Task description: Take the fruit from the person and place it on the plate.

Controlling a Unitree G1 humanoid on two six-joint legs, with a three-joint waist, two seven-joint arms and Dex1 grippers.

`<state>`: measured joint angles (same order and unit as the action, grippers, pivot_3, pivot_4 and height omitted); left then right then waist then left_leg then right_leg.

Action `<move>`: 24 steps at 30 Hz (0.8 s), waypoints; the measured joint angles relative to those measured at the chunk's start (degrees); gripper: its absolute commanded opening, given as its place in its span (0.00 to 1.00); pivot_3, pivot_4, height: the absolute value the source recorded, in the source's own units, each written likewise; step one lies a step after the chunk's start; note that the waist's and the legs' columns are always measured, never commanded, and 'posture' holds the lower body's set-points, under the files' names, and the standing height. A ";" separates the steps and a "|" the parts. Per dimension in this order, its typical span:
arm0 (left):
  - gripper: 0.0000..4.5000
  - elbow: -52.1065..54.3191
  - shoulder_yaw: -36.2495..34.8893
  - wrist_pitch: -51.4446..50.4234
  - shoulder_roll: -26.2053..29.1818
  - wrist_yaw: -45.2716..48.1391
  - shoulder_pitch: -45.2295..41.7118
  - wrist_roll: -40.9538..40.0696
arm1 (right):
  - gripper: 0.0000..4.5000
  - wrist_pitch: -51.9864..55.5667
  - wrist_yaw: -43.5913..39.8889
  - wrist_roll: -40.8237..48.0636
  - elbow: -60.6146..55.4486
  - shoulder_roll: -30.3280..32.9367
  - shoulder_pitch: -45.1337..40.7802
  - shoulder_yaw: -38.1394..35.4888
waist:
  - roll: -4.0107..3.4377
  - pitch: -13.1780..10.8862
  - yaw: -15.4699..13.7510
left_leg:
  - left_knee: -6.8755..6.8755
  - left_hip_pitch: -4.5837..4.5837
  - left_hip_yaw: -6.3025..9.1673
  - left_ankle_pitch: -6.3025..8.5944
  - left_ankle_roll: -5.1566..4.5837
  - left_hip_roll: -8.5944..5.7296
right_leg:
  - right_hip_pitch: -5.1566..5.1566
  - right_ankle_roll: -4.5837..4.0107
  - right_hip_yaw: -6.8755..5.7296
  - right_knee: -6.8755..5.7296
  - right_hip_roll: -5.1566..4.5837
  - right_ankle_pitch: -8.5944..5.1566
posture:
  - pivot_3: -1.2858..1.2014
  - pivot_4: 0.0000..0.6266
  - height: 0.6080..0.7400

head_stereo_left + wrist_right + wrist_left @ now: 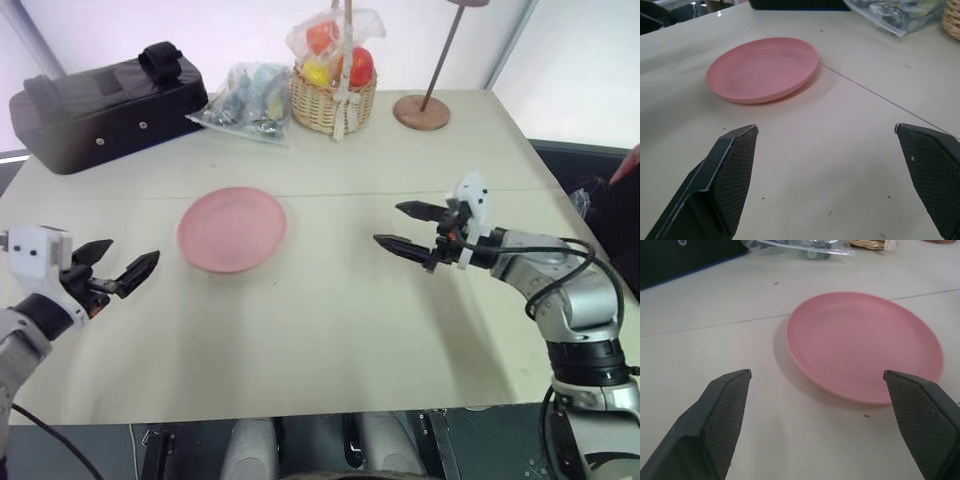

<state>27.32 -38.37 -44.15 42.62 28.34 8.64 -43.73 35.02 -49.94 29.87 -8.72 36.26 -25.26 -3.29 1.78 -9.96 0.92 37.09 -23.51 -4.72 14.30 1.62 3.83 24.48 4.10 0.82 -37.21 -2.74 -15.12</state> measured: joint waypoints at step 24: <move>0.99 2.06 -1.24 -0.54 -0.30 0.90 2.95 -3.11 | 1.00 0.96 -0.75 0.18 0.01 -1.45 -0.39 1.37 | 0.00 0.00 -0.07 | 0.00 -0.01 -0.03 0.00 0.00 -0.01 | 0.00 -0.01 0.03 0.01 -0.03 -0.01 | 0.52 0.24 1.00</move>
<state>29.38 -39.61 -44.68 42.32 29.24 11.59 -46.85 35.97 -50.70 30.06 -8.71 34.82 -25.64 -1.92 1.78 -9.96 0.85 37.10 -23.52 -4.74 14.30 1.62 3.82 24.49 4.09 0.85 -37.19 -2.77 -15.12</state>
